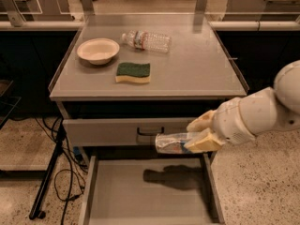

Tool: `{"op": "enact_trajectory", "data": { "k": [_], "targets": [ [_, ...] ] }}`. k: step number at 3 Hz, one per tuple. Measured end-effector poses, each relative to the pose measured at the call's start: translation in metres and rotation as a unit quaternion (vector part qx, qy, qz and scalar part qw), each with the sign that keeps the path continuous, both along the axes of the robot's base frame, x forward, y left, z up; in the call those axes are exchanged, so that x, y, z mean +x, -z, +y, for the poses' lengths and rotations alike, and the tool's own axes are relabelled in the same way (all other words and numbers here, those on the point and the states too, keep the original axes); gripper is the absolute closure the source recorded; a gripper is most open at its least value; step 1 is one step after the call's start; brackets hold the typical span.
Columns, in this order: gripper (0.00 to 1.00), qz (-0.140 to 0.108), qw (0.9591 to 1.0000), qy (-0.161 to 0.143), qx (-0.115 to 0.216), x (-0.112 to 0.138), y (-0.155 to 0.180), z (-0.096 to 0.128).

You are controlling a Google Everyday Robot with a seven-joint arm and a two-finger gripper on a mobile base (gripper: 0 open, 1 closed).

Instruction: Place redbull can into middle drawer

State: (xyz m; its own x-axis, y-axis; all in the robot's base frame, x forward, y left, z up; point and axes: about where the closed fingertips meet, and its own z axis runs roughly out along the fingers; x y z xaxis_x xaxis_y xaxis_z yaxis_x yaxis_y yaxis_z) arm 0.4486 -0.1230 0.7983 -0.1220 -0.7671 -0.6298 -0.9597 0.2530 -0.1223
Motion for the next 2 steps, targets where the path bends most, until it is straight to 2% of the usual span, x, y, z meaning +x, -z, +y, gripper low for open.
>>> {"op": "enact_trajectory", "data": {
  "k": [1,2],
  "targets": [
    [1.00,0.032,0.9987,-0.031,0.025,-0.017,0.040,0.045],
    [1.00,0.031,0.9983,-0.032,0.038,-0.025,0.069,0.060]
  ]
}}
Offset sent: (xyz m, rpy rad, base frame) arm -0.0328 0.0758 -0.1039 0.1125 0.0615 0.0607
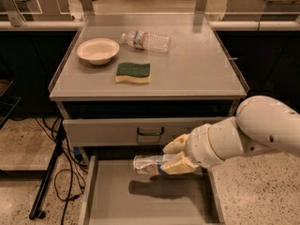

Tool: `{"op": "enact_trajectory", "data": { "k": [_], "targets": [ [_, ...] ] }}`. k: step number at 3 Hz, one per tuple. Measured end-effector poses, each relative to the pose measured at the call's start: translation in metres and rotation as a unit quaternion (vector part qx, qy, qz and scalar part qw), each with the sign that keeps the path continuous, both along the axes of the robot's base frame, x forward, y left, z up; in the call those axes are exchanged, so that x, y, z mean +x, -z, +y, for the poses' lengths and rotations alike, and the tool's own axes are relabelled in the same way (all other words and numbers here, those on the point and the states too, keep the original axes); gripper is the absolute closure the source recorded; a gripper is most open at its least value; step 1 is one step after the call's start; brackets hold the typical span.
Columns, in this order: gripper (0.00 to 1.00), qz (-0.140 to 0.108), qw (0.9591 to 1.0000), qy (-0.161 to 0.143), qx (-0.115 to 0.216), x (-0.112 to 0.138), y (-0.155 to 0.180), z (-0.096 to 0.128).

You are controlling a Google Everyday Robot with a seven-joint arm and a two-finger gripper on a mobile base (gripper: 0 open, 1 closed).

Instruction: Place redbull can into middle drawer

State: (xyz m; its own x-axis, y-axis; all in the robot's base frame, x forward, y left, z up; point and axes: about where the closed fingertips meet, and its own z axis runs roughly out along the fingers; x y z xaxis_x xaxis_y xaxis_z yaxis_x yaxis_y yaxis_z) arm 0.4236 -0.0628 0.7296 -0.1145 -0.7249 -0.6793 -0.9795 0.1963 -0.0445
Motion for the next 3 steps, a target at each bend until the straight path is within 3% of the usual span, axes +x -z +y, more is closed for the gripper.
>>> {"op": "enact_trajectory", "data": {
  "k": [1,2,3],
  "targets": [
    [1.00,-0.020,0.9997,0.014,-0.001,-0.003,0.038,-0.001],
    [1.00,-0.015,0.9998,0.014,0.001,-0.001,0.046,0.002],
    [1.00,-0.013,0.9996,0.024,-0.012,0.002,0.076,0.004]
  ]
}}
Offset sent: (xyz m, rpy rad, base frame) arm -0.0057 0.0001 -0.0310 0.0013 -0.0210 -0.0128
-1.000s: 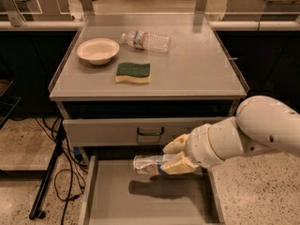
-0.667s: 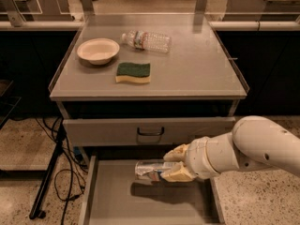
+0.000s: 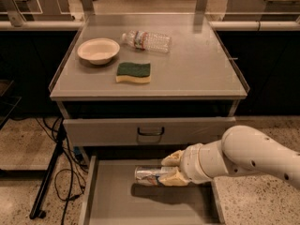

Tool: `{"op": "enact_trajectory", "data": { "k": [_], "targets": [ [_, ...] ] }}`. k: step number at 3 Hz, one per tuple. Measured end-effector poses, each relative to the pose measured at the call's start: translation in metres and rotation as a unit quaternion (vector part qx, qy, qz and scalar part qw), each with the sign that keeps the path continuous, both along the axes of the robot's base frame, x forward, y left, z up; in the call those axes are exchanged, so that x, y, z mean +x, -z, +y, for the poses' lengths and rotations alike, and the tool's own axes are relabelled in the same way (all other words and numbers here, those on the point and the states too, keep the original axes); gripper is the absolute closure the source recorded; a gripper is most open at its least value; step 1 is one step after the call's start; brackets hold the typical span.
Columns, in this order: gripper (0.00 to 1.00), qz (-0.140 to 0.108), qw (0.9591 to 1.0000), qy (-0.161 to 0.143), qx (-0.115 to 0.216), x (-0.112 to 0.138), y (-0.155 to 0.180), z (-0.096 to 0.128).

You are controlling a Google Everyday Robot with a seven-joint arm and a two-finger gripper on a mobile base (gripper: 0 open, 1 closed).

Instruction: Place redbull can into middle drawer

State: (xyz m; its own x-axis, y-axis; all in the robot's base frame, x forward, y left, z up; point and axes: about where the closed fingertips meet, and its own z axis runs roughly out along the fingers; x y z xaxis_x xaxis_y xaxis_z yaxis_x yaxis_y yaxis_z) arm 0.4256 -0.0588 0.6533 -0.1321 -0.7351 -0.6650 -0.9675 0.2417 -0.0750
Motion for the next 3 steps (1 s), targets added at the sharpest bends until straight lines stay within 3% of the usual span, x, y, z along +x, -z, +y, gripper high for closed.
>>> {"op": "enact_trajectory", "data": {
  "k": [1,3],
  "targets": [
    [1.00,-0.011,0.9997,0.020,-0.010,0.014,0.042,-0.004],
    [1.00,0.012,0.9992,0.031,0.022,0.062,0.123,0.001]
  ]
}}
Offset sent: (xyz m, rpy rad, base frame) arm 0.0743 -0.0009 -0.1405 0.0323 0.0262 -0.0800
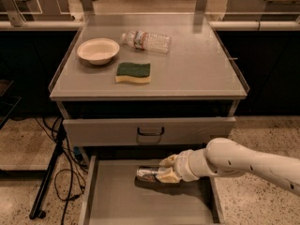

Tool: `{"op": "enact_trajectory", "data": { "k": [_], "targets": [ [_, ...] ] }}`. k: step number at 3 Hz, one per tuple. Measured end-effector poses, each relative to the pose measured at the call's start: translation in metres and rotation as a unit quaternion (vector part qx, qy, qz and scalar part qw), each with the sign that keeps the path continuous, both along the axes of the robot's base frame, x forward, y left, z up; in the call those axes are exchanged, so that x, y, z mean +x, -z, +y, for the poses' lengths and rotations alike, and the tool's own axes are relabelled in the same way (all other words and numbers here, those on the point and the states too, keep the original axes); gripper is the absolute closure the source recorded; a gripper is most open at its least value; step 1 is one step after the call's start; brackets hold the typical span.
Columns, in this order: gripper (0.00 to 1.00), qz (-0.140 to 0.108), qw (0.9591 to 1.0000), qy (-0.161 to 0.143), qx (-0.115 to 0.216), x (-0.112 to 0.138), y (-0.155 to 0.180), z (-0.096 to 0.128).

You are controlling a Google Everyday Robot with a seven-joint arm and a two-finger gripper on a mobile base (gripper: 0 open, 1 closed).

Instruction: Place redbull can into middle drawer

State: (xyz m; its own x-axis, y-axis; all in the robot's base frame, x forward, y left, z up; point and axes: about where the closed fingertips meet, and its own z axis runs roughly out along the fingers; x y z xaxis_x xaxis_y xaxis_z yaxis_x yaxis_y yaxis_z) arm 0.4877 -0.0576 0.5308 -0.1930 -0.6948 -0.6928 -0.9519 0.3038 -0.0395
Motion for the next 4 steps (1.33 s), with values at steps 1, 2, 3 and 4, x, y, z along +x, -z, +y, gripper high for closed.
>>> {"op": "enact_trajectory", "data": {
  "k": [1,2,3,4],
  "targets": [
    [1.00,0.006,1.0000,0.000,0.002,-0.003,0.014,0.006],
    [1.00,0.018,0.9998,0.006,0.003,-0.006,0.038,0.007],
    [1.00,0.020,0.9994,0.009,0.025,-0.011,0.063,0.008],
    [1.00,0.022,0.9991,0.009,0.035,-0.006,0.096,0.007]
  ]
}}
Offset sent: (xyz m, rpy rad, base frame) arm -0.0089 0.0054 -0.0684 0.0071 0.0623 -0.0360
